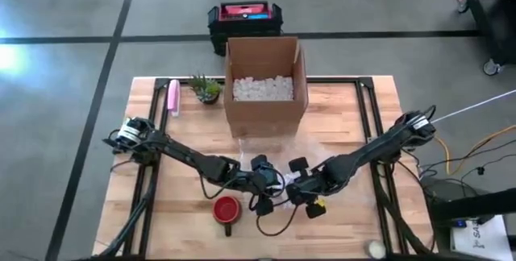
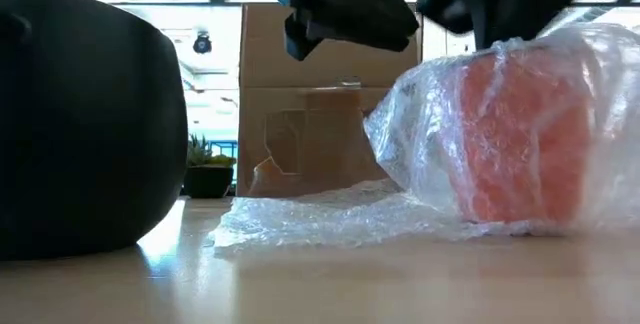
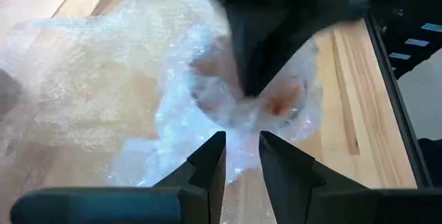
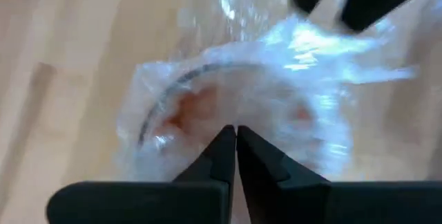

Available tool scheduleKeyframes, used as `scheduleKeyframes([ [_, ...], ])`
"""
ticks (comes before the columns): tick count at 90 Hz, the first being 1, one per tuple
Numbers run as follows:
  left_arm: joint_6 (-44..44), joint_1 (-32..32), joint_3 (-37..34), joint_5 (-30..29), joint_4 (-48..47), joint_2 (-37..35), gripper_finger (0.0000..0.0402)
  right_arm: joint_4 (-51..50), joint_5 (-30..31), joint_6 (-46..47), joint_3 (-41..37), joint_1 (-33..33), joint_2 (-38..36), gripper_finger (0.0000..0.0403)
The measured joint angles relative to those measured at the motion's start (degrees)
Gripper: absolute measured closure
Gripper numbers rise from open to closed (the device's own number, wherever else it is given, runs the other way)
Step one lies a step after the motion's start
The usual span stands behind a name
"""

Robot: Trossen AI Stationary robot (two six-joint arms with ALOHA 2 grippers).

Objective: Wrap mug
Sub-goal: Wrap the orange mug with the bubble wrap on top

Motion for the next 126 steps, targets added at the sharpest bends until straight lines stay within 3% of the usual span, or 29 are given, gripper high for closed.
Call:
scheduleKeyframes([
  [17,0.0,0.0,0.0,0.0,-0.3,-0.1,0.0326,6.8,0.0,-0.3,-1.8,-0.6,1.6,0.0400],
  [55,0.0,-0.1,0.1,0.0,-0.7,-0.1,0.0326,7.9,0.6,1.7,-5.6,-0.5,6.8,0.0400],
  [81,0.0,-0.1,0.1,0.0,-0.7,-0.1,0.0326,6.7,-0.2,1.7,-5.6,-0.6,6.0,0.0400],
  [111,-0.2,-0.1,0.1,0.0,-0.5,-0.1,0.0326,3.3,-0.8,1.7,-2.9,-0.8,-1.4,0.0401],
  [126,-0.2,-0.1,0.1,0.0,-0.5,-0.1,0.0326,4.2,-0.4,2.4,-5.8,-1.8,-0.5,0.0401],
])
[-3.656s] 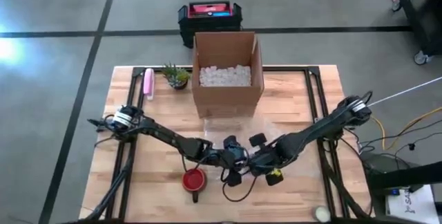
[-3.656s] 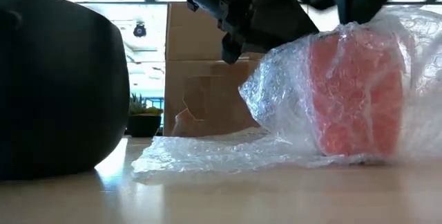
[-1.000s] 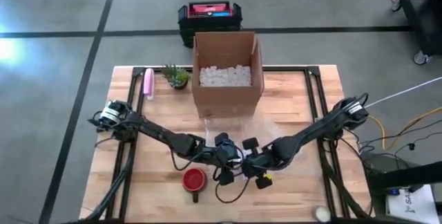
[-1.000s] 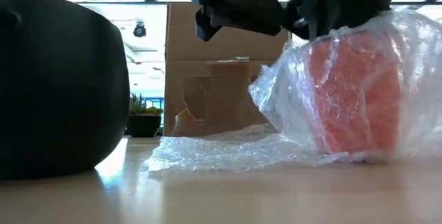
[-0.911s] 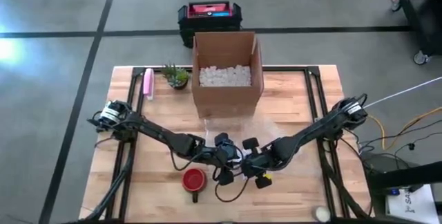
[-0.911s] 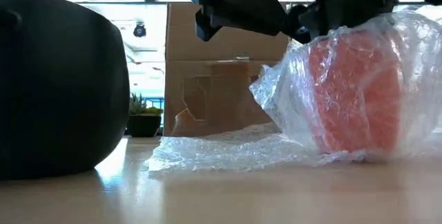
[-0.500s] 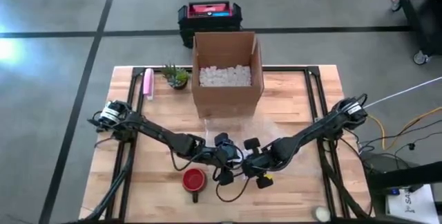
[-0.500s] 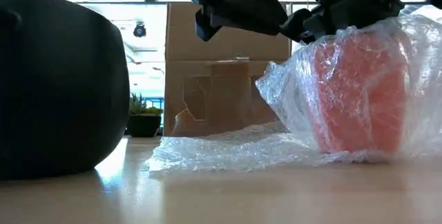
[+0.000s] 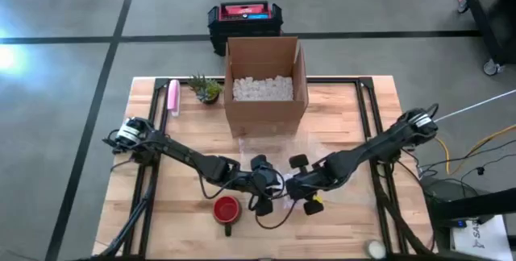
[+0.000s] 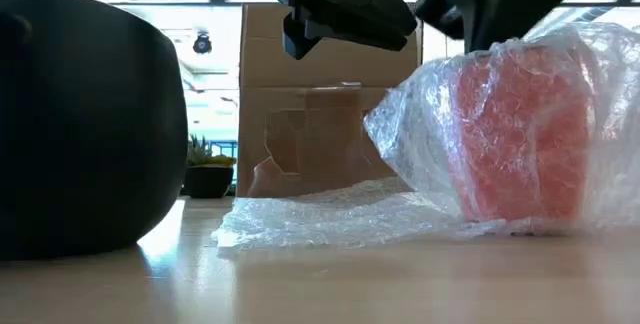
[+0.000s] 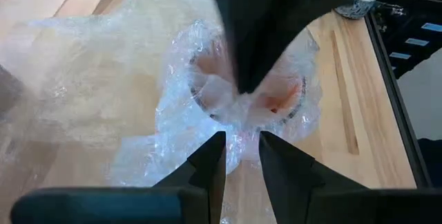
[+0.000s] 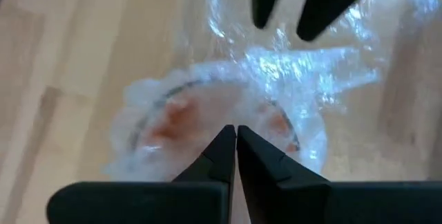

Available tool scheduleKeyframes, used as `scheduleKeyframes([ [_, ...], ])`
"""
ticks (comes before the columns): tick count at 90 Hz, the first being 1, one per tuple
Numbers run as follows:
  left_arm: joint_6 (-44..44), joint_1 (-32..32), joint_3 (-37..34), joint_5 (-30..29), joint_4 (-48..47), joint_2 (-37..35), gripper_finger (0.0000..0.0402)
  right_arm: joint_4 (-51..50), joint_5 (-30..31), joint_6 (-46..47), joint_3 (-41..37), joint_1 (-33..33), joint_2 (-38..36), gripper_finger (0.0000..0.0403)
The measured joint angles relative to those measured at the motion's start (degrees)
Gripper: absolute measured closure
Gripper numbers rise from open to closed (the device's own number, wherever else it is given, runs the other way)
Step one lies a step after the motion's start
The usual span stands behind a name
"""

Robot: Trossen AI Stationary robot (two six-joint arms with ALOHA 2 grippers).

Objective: Wrap mug
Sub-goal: Wrap the orange mug with the bubble wrap on top

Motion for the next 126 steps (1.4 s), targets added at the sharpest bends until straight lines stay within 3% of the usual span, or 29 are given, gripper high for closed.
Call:
scheduleKeyframes([
  [27,0.1,0.0,0.0,0.0,-0.1,0.0,0.0326,2.7,0.6,0.9,-4.9,0.0,3.1,0.0401],
  [52,0.0,0.0,0.0,0.0,0.0,0.0,0.0326,-4.3,-0.5,0.9,1.5,0.6,-4.1,0.0401],
  [74,0.0,0.0,0.0,0.0,-0.2,0.0,0.0326,-3.8,-0.2,3.8,1.2,1.9,-8.0,0.0401],
  [94,0.0,0.0,0.0,0.0,-0.1,0.2,0.0326,4.2,1.4,0.8,-0.1,1.8,-0.5,0.0401],
  [126,0.1,-0.1,0.0,0.0,0.7,0.0,0.0326,0.5,3.1,0.0,0.3,1.4,7.4,0.0401],
])
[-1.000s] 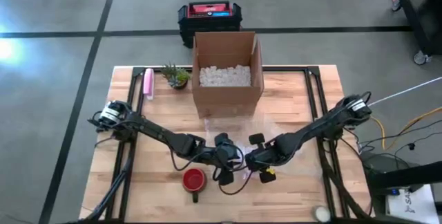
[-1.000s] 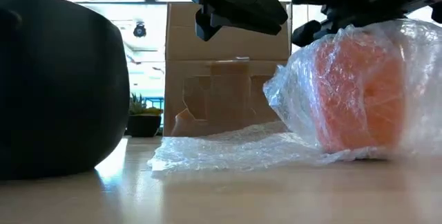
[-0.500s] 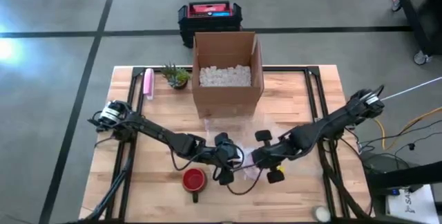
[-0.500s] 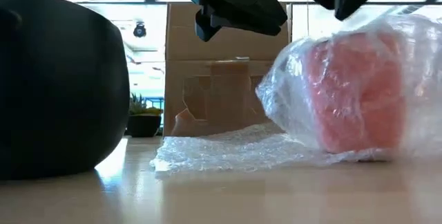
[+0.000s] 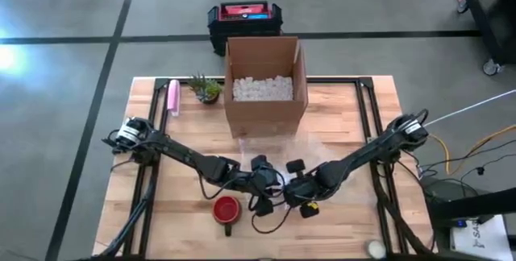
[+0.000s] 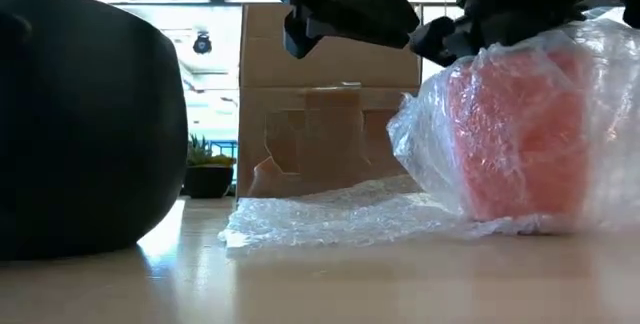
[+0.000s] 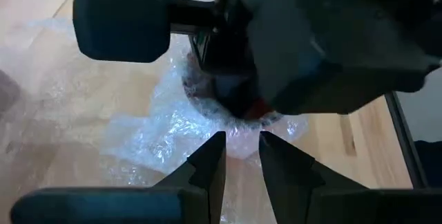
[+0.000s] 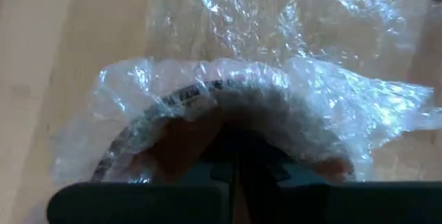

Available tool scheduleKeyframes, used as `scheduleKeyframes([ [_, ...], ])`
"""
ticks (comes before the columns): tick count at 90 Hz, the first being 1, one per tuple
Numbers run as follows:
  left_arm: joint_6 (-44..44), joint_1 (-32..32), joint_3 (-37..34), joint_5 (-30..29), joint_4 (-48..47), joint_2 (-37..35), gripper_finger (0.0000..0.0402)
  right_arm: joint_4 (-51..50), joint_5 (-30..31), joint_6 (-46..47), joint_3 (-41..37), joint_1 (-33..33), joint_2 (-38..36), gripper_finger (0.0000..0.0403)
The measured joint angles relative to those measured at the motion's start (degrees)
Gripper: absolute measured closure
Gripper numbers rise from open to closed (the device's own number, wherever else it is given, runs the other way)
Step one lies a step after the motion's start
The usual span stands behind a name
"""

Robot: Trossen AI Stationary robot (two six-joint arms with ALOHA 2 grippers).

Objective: Wrap mug
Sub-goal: Wrap the orange mug with the bubble wrap on top

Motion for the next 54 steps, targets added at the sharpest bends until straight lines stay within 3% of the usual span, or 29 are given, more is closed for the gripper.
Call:
scheduleKeyframes([
  [54,0.2,0.0,0.0,0.5,-0.2,-0.1,0.0326,-5.0,-0.5,7.3,0.5,-0.7,-12.2,0.0391],
])
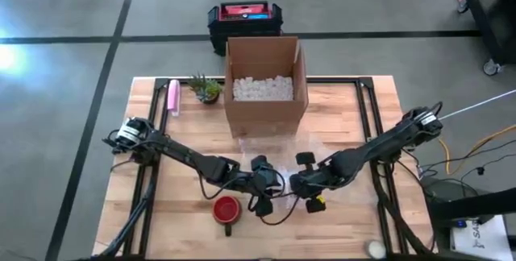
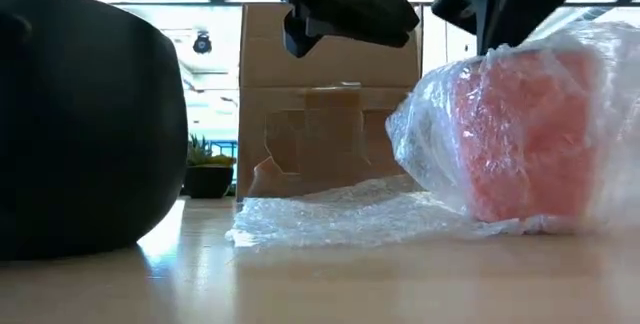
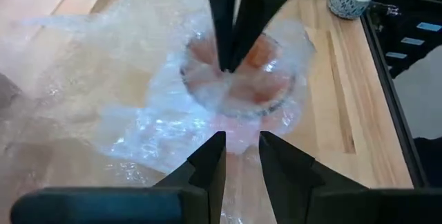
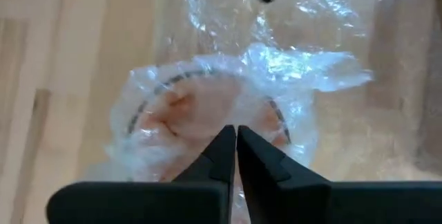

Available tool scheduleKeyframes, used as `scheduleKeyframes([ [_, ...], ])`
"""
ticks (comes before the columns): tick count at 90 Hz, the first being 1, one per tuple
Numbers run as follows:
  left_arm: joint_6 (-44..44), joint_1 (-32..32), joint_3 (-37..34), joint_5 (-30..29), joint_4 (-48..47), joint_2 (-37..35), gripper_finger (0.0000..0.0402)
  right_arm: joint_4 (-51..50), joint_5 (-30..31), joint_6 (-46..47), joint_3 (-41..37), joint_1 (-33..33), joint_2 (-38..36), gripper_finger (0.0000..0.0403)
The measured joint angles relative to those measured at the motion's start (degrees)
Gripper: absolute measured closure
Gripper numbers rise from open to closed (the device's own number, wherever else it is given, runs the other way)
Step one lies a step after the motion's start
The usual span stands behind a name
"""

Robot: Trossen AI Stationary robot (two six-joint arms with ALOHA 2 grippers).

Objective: Wrap mug
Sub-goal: Wrap the orange mug with the bubble wrap on top, then put the wrapped orange mug into the box

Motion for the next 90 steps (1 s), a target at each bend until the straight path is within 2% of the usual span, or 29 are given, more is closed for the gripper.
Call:
scheduleKeyframes([
  [11,0.0,0.0,0.0,0.0,0.0,0.0,0.0326,-0.2,0.1,-0.3,0.0,0.0,-1.5,0.0350],
  [29,0.0,0.0,0.0,0.0,-0.2,-0.1,0.0326,-1.3,-0.4,-0.6,0.1,0.6,-4.8,0.0237],
  [40,0.0,0.0,0.0,0.0,-0.7,-0.2,0.0326,-1.0,-4.7,0.0,0.1,0.7,-6.7,0.0175],
  [51,0.0,0.0,0.0,0.0,-1.0,-0.2,0.0326,-0.7,-9.1,0.8,0.2,1.1,-7.0,0.0131],
  [68,0.0,0.0,0.0,0.0,-0.9,-0.2,0.0326,-0.5,-9.1,0.9,0.2,3.8,-5.9,0.0105],
  [90,0.0,0.0,0.0,0.0,-0.9,-0.2,0.0326,-0.4,-6.5,0.3,0.2,4.3,-4.0,0.0120],
])
